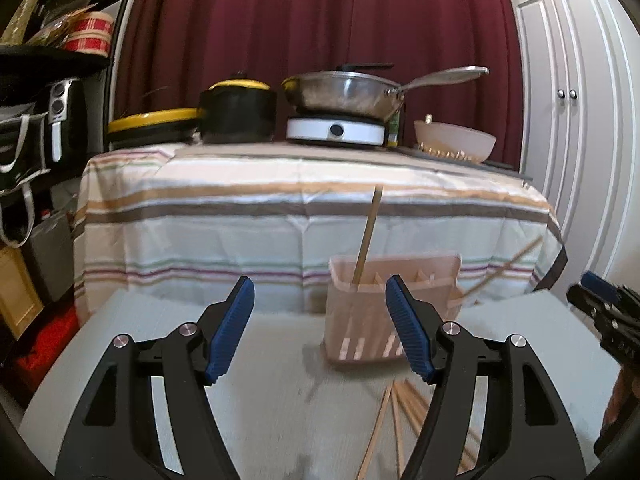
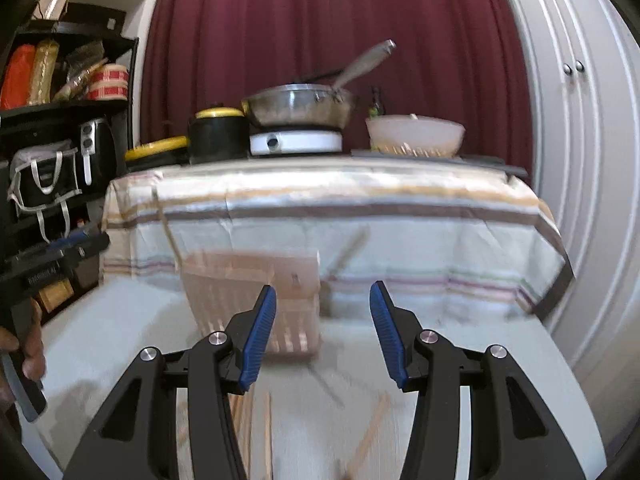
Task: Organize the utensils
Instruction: 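Close the left tool on a chopstick while the right tool grasps another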
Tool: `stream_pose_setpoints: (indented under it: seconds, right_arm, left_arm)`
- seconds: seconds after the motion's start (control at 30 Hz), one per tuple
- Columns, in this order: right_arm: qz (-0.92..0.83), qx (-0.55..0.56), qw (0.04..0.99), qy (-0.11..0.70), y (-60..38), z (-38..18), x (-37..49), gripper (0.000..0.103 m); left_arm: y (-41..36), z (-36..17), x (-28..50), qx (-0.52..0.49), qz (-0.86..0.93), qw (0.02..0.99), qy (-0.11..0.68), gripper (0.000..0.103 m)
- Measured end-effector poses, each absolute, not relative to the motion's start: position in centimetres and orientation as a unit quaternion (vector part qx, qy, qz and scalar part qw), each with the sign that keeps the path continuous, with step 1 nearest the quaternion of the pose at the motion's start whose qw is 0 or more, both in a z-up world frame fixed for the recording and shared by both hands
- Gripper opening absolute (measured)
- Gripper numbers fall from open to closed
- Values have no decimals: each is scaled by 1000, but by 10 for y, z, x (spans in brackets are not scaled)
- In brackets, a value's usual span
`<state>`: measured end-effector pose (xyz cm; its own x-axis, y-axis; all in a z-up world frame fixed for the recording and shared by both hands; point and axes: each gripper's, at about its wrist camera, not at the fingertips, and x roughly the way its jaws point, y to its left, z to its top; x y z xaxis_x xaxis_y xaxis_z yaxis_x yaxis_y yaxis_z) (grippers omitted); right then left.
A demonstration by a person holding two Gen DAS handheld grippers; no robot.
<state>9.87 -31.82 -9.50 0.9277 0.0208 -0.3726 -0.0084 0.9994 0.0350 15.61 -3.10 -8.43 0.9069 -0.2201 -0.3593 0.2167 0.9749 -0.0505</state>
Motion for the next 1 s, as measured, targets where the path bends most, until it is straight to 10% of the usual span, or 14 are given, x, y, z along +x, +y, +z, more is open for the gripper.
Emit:
stream_pose_setpoints:
  seconds: [1.0]
  right_arm:
    - [0, 24, 939, 344, -308, -238, 4, 27]
  left_arm:
    - [-9, -205, 43, 28, -63, 958, 278, 66]
